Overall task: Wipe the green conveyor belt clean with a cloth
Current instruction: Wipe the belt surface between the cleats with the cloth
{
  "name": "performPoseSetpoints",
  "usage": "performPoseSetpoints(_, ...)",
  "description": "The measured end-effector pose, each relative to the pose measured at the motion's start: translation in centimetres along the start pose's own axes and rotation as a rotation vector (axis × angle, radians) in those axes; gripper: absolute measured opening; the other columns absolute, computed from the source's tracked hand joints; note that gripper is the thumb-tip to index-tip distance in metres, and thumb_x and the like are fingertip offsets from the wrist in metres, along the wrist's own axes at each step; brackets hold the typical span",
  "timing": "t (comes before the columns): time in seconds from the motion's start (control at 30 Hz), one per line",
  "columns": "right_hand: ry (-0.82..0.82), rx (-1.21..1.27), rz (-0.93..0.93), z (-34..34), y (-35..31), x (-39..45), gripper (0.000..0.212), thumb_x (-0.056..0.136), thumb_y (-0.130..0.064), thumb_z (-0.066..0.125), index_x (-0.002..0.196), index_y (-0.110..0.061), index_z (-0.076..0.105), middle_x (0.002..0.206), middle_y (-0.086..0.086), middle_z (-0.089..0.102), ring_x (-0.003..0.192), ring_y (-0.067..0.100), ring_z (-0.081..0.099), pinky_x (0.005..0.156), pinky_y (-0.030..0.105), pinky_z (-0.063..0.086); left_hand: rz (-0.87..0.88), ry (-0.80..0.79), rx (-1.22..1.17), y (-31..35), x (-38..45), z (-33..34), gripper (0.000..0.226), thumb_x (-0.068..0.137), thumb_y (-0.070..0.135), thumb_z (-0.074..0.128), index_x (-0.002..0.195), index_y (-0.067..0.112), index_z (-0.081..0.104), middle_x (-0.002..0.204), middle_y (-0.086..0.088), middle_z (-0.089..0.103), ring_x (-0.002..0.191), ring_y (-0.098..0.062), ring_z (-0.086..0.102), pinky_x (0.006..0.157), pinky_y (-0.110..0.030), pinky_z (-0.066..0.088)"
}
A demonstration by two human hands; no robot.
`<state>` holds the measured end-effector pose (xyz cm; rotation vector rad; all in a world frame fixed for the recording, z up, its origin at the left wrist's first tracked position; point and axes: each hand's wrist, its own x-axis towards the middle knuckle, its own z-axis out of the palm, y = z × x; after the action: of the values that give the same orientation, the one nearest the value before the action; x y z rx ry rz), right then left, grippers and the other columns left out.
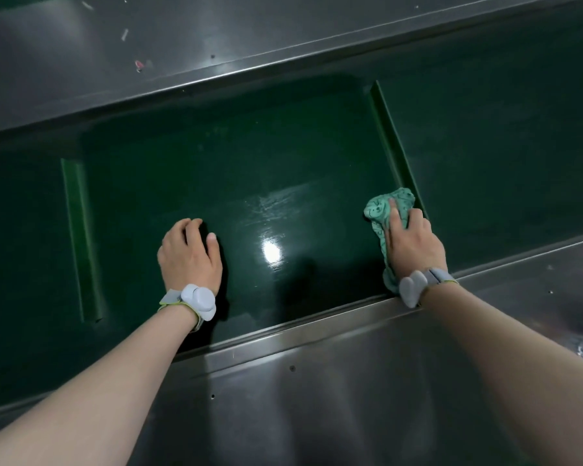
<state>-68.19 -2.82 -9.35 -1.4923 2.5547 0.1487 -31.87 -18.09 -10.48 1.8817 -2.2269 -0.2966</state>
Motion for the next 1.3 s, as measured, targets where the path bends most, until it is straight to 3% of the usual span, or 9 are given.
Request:
performPoseSetpoints(0.1, 0.072, -0.066, -0.042, 1.3, -2.8, -0.4, 0.053, 0.102, -0.007, 0.041, 0.155, -0.006, 0.036, 0.121, 0.025, 0.052, 0.086, 0.037, 0.053, 0.062, 0.044, 0.049, -0.011, -0.008, 0.014, -0.1, 0.7, 0.2, 0.036, 0.103, 0.03, 0.052, 0.132, 0.009, 0.056, 0.137, -0.014, 0.056, 0.121, -0.039, 0.053, 0.095, -0.052, 0.045)
performPoseSetpoints(0.2, 0.045, -0.175, -0.308, 2.8, -8.9, -1.3, 0.056, 0.098, -0.001, 0.019, 0.149, 0.001, 0.04, 0.146, 0.023, 0.047, 0.101, 0.035, 0.048, 0.076, 0.04, 0.045, -0.05, 0.006, 0.051, 0.1, 1.2, 0.4, 0.034, 0.103, 0.029, 0.05, 0.129, 0.009, 0.059, 0.13, -0.014, 0.059, 0.11, -0.04, 0.057, 0.086, -0.051, 0.047)
performPoseSetpoints(0.37, -0.091, 0.125, -0.359, 3.1, -21.6, -4.6, 0.068, 0.094, -0.01, 0.031, 0.16, -0.006, 0.014, 0.134, 0.024, 0.046, 0.097, 0.033, 0.051, 0.064, 0.036, 0.05, -0.086, 0.043, 0.112, 1.2, 1.9, 0.5, 0.031, 0.103, 0.026, 0.051, 0.13, 0.012, 0.059, 0.113, -0.017, 0.061, 0.094, -0.041, 0.057, 0.073, -0.049, 0.047)
performPoseSetpoints(0.53, -0.06, 0.198, -0.388, 0.8, -20.9, -3.7, 0.072, 0.083, -0.011, 0.053, 0.154, -0.009, 0.04, 0.112, 0.015, 0.053, 0.08, 0.028, 0.056, 0.053, 0.034, 0.051, -0.07, 0.036, 0.149, 0.7, 2.8, 0.6, 0.03, 0.101, 0.024, 0.055, 0.128, 0.015, 0.063, 0.104, -0.015, 0.057, 0.087, -0.038, 0.054, 0.069, -0.048, 0.047)
performPoseSetpoints(0.7, 0.111, 0.097, -0.101, 0.2, -13.5, 5.4, 0.06, 0.089, -0.018, 0.063, 0.147, -0.011, 0.051, 0.1, 0.019, 0.055, 0.074, 0.033, 0.056, 0.053, 0.035, 0.05, -0.017, 0.017, 0.164, 0.1, 3.0, 0.4, 0.03, 0.101, 0.028, 0.056, 0.125, 0.016, 0.069, 0.101, -0.01, 0.057, 0.085, -0.035, 0.052, 0.065, -0.044, 0.047)
performPoseSetpoints(0.9, 0.121, 0.209, 0.249, -1.8, -11.6, 13.4, 0.055, 0.108, -0.038, 0.034, 0.159, -0.018, 0.026, 0.135, 0.022, 0.039, 0.113, 0.039, 0.049, 0.082, 0.044, 0.05, 0.004, 0.037, 0.123, -0.9, 5.2, -0.3, 0.026, 0.102, 0.031, 0.051, 0.113, 0.016, 0.069, 0.102, -0.009, 0.057, 0.086, -0.034, 0.053, 0.071, -0.043, 0.043)
performPoseSetpoints(1.1, 0.072, 0.284, -0.125, -0.2, -25.6, 11.5, 0.062, 0.089, -0.015, 0.067, 0.147, -0.008, 0.049, 0.119, 0.028, 0.056, 0.082, 0.037, 0.058, 0.062, 0.041, 0.055, -0.082, 0.078, 0.048, -2.2, 8.5, 0.0, 0.03, 0.101, 0.022, 0.052, 0.128, 0.013, 0.061, 0.134, -0.011, 0.056, 0.12, -0.036, 0.053, 0.092, -0.051, 0.046)
performPoseSetpoints(1.23, 0.027, 0.19, -0.502, -1.3, -29.7, 8.9, 0.058, 0.091, -0.02, 0.067, 0.146, -0.007, 0.052, 0.106, 0.019, 0.056, 0.073, 0.029, 0.055, 0.049, 0.036, 0.053, -0.048, 0.066, 0.082, -3.4, 8.8, 0.9, 0.035, 0.102, 0.023, 0.051, 0.134, 0.01, 0.058, 0.141, -0.016, 0.053, 0.128, -0.038, 0.051, 0.098, -0.053, 0.045)
performPoseSetpoints(1.3, 0.046, 0.134, -0.515, -1.0, -28.4, 9.7, 0.058, 0.091, -0.016, 0.062, 0.148, -0.011, 0.051, 0.099, 0.015, 0.054, 0.07, 0.029, 0.053, 0.047, 0.034, 0.047, -0.046, 0.038, 0.093, -4.1, 8.4, 1.2, 0.04, 0.104, 0.027, 0.049, 0.139, 0.009, 0.055, 0.148, -0.018, 0.048, 0.136, -0.039, 0.046, 0.106, -0.055, 0.041)
